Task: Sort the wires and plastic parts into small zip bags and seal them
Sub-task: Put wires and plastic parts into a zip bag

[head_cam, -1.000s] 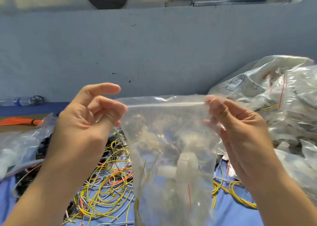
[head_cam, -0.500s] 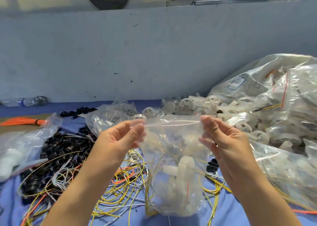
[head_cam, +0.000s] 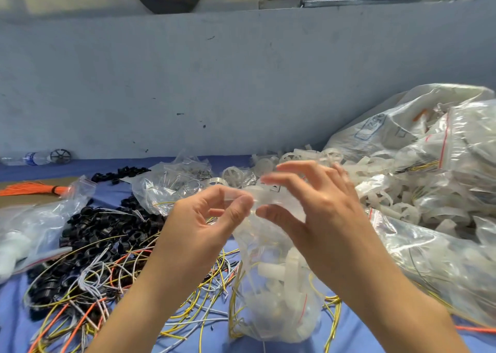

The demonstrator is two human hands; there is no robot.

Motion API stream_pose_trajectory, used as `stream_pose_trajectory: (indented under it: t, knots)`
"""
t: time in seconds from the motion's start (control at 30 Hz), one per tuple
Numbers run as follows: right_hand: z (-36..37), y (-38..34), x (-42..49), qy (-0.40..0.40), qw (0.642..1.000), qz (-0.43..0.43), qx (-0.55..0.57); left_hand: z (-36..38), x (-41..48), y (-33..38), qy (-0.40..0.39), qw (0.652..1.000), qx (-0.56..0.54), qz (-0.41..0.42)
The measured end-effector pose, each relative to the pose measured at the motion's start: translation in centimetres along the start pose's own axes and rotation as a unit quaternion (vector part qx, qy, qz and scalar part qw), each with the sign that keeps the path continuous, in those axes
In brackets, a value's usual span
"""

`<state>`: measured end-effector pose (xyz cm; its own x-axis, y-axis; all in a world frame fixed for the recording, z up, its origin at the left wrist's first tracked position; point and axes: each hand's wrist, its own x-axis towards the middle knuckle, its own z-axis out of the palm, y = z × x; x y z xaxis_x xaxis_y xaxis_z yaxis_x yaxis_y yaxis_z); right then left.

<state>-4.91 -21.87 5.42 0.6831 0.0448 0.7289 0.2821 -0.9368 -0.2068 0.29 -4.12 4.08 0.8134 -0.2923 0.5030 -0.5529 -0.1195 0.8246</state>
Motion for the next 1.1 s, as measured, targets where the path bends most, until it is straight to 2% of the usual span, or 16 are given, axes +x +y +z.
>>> stream_pose_trajectory:
  t: [0.13, 0.23, 0.33, 0.57, 0.93, 1.03, 1.1]
  knots:
    - [0.2, -0.8, -0.2, -0.014, 1.0, -0.006, -0.025, 0.5, -0.3, 0.9, 0.008, 0.995, 0.064, 0.075]
    - [0.2, -1.1, -0.2, -0.007, 1.0, -0.002, -0.012, 0.3, -0.3, 1.1, 0.034, 0.979, 0.151, 0.133]
    - [0.0, -1.3, -0.2, -0.004, 1.0, 0.006, -0.008, 0.0, -0.2, 1.4, 0.049, 0.967, 0.196, 0.158]
    - [-0.2, -1.8, -0.2, 0.021, 1.0, 0.012, 0.017, 0.0, -0.5, 1.3, 0.08, 0.976, 0.165, 0.117]
    - [0.4, -0.7, -0.2, 0.073, 0.994, -0.066, -0.057, -1.3, -0.4, 0.6, 0.084, 0.985, 0.136, 0.069]
    - [0.2, 0.7, 0.0, 0.063, 0.997, -0.051, -0.015, -1.9, -0.2, 0.4, 0.093, 0.987, 0.116, 0.061]
    - [0.0, 2.2, 0.0, 0.04, 0.996, 0.012, 0.082, -2.2, -0.1, 0.1, 0.101, 0.988, 0.105, 0.052]
